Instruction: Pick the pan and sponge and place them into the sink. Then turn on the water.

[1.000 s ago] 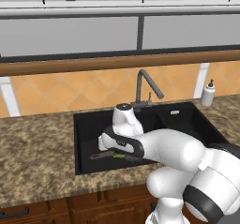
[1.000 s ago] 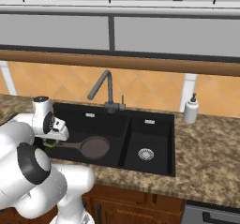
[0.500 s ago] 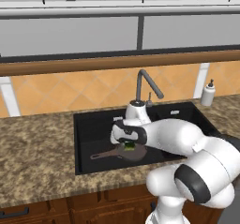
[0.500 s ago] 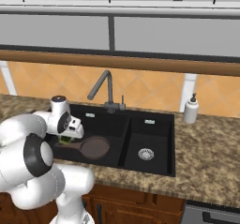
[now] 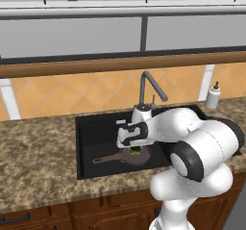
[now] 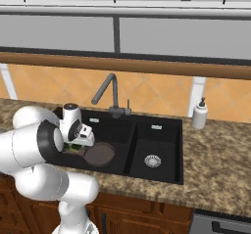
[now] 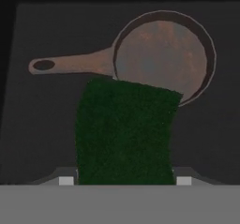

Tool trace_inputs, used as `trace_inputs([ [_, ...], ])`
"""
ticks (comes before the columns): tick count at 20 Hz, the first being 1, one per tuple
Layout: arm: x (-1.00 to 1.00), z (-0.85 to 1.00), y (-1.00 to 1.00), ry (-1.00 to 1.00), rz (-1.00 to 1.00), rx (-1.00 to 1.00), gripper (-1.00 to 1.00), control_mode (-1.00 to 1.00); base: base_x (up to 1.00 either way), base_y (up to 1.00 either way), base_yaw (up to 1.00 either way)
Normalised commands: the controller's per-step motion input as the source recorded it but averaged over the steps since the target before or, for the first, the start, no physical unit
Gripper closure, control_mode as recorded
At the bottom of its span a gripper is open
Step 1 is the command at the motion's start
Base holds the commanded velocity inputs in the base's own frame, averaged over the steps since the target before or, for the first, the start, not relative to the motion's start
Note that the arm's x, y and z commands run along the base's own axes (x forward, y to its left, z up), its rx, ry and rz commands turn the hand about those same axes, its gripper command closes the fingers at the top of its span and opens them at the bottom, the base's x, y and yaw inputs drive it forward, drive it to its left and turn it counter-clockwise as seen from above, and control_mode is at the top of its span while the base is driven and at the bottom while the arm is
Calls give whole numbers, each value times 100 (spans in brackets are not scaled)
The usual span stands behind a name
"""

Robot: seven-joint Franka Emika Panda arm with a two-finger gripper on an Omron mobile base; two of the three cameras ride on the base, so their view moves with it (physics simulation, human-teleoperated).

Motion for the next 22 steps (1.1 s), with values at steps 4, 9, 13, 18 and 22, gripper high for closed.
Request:
trace_inputs([
  [4, 27, -28, -19, 0, 0, 0, 100, -100, 0, 0, 0],
  [9, 38, -16, -23, 0, 0, 0, 100, -100, 0, 0, 0],
  [13, 29, -32, -14, 0, 0, 0, 100, -100, 0, 0, 0],
  [18, 23, -48, 0, -3, 0, 0, 100, -100, 0, 0, 0],
  [22, 25, -39, 0, -2, 0, 0, 100, -100, 0, 0, 0],
])
